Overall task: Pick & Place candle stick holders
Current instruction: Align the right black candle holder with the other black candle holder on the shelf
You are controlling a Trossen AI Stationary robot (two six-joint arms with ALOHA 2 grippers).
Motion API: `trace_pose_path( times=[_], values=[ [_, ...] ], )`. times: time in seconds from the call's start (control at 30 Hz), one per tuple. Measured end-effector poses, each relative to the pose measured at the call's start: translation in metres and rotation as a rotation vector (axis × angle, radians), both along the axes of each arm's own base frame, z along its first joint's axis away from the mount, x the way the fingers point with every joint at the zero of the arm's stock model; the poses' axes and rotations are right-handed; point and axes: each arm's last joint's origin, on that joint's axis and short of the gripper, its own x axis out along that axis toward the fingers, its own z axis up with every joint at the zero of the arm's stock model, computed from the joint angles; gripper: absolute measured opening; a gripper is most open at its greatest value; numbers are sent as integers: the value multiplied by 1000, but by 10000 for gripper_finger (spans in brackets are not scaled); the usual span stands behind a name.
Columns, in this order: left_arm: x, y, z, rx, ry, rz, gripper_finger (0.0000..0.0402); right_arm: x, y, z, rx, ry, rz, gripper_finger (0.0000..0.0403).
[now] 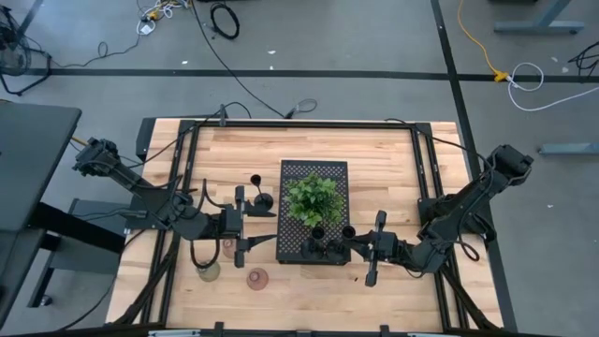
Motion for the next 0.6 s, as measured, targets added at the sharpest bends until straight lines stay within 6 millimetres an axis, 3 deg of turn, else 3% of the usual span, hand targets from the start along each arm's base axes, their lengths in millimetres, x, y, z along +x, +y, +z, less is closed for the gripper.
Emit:
trace_pose_path(
  times=[0.23, 0.6],
  values=[
    [0, 0, 0, 0, 0, 0, 225, 1, -2, 0, 3, 2, -7, 39],
    [0, 0, 0, 1, 0, 0, 225, 7, -7, 0, 19, 0, 15, 43]
  ],
)
